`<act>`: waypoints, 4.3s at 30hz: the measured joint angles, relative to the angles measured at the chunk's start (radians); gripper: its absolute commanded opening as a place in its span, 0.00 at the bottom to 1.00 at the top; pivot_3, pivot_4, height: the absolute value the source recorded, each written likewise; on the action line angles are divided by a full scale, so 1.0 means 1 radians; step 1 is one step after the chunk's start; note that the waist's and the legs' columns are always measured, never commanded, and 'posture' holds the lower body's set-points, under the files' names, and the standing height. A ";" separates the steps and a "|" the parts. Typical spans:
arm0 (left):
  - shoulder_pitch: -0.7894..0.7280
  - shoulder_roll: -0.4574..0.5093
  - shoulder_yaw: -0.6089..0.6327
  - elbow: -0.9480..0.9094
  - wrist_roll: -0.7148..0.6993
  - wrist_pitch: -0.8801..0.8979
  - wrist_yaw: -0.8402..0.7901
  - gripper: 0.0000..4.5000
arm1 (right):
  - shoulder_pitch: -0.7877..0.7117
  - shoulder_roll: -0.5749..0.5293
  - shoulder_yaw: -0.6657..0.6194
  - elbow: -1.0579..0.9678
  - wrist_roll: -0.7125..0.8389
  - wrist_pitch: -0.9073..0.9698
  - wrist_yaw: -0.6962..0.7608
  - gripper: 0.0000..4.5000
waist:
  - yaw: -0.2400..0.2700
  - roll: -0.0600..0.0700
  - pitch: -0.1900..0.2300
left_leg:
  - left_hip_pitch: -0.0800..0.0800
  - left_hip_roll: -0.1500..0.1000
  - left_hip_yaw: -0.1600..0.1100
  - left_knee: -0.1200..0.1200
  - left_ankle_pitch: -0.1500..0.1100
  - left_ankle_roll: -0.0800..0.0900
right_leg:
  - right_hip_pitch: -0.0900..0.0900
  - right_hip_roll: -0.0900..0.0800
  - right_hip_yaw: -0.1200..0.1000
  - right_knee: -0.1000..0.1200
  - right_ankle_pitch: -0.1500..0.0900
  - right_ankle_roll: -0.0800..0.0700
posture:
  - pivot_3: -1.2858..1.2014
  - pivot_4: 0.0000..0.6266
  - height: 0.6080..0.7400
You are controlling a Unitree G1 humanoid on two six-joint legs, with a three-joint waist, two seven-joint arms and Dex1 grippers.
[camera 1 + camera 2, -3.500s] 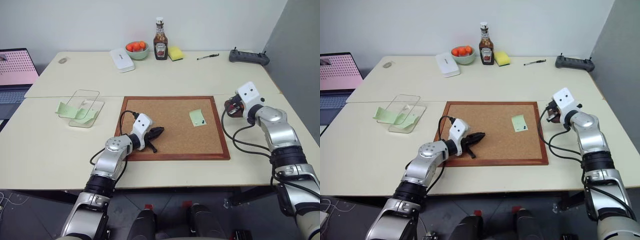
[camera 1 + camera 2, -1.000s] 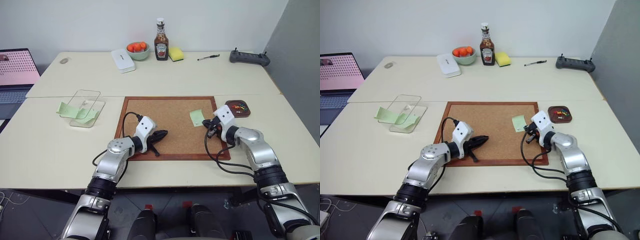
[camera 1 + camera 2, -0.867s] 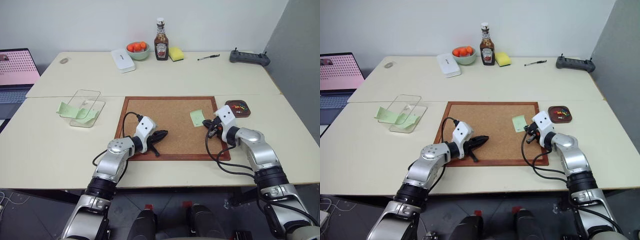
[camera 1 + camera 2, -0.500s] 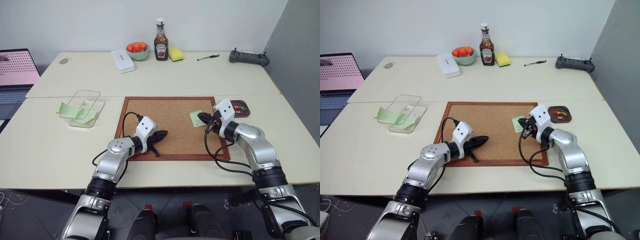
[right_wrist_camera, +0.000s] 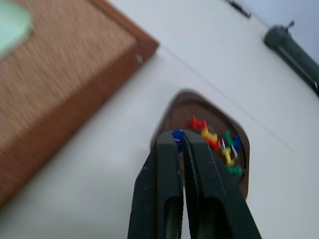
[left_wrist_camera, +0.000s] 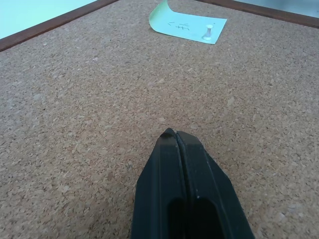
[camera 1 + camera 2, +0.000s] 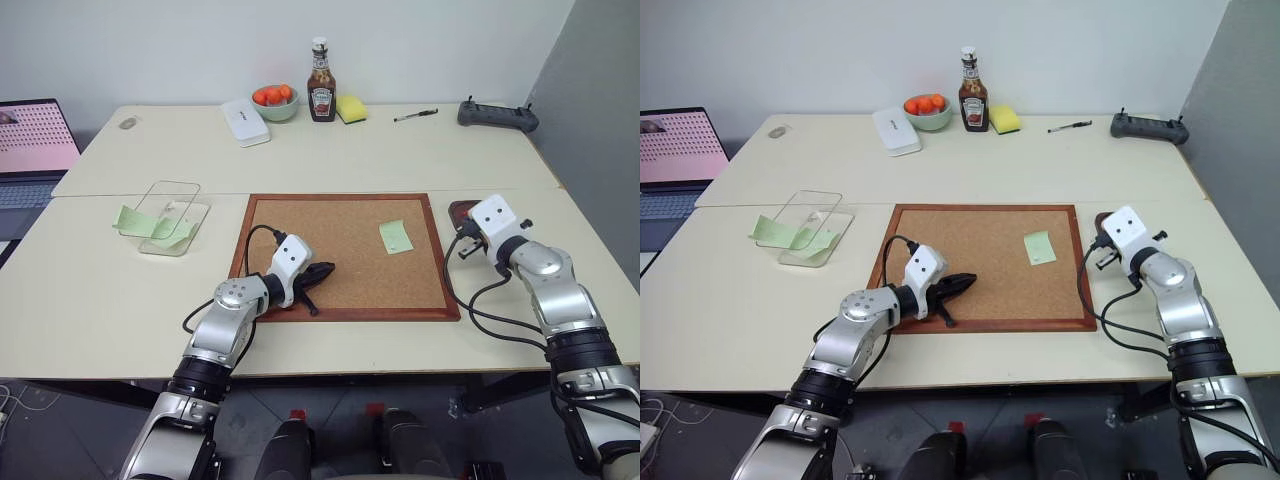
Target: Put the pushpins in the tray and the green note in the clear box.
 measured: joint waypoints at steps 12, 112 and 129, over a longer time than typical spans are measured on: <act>-0.011 -0.005 -0.011 0.013 0.000 -0.002 -0.004 0.00 | -0.191 0.050 0.020 0.312 -0.071 -0.102 -0.122 0.02 | 0.002 0.000 0.000 | 0.000 0.000 -0.001 0.000 0.000 0.000 | 0.000 0.000 0.000 0.000 0.000 0.000 | 0.52 0.24 1.00; 0.012 -0.003 0.000 -0.019 -0.002 0.003 0.002 0.00 | 0.112 0.255 0.006 -0.365 0.304 0.051 0.207 0.00 | 0.002 0.001 -0.001 | -0.002 0.000 -0.004 -0.001 0.000 0.000 | 0.000 0.000 -0.004 -0.001 0.000 0.000 | 0.52 0.24 1.00; -0.033 -0.069 0.236 -0.223 -0.349 0.518 0.109 0.57 | 0.101 0.163 0.088 -0.382 0.244 -0.102 0.315 0.00 | -0.006 -0.005 0.003 | -0.005 0.000 -0.006 -0.001 0.000 0.000 | -0.003 0.000 -0.005 -0.002 0.000 0.000 | 0.52 0.24 1.00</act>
